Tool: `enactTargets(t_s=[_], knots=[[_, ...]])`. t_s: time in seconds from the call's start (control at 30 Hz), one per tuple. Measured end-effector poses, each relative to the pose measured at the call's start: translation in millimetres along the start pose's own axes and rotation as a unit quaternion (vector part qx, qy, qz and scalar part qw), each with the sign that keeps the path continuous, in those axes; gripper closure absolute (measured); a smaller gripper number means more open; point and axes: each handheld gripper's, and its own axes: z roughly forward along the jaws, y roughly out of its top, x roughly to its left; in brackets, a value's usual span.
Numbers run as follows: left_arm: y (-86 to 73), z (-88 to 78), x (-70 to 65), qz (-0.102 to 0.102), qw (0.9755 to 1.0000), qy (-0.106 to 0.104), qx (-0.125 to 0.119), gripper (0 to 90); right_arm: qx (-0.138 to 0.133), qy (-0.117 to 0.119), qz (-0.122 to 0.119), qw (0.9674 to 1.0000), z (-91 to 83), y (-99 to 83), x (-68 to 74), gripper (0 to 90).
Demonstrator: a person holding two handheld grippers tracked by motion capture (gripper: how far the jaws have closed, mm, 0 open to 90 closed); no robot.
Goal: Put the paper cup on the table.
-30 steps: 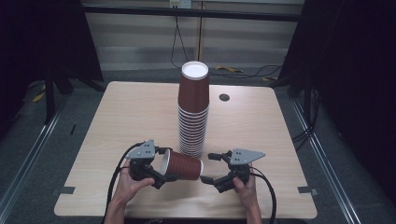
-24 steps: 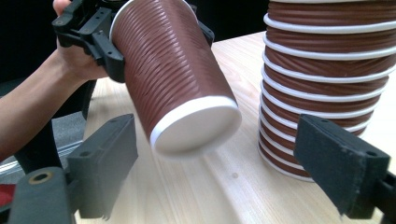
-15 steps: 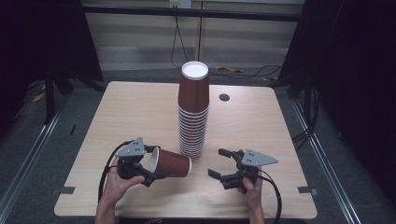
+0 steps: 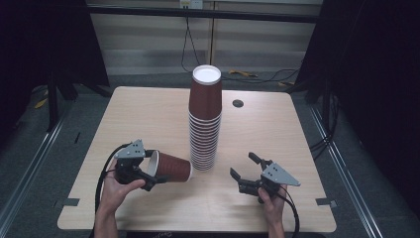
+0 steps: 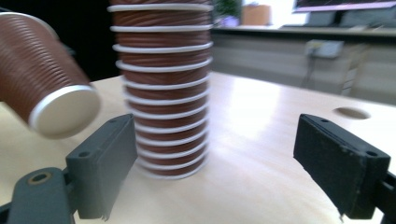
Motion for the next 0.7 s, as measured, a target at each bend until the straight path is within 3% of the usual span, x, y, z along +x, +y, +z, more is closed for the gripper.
enactTargets(t_s=[0.1, 0.2, 0.27, 0.5, 0.7], knots=[[3.4, -2.6, 3.2, -0.005, 0.9999, 0.007, 0.010, 4.7, -0.010, -0.014, -0.012, 0.9998, 1.2, -2.3, 0.6, 13.3], [5.5, -5.6, 6.1, -0.008, 0.9992, 0.027, 0.028, 4.7, -0.026, -0.033, -0.014, 0.9990, 2.1, -10.1, 1.4, 13.4], [6.3, -6.6, 7.7, -0.009, 0.9991, 0.029, 0.029, 4.7, -0.034, -0.044, -0.009, 0.9984, 1.7, -15.4, 1.7, 13.5], [13.3, -11.1, 15.9, -0.012, 0.9978, 0.049, 0.042, 4.7, -0.042, -0.050, -0.001, 0.9979, 0.2, -16.2, 1.3, 13.3], [23.0, -11.1, 23.0, -0.009, 0.9967, 0.051, 0.062, 4.7, -0.049, -0.051, 0.005, 0.9975, -1.0, -16.9, 0.1, 13.0]])
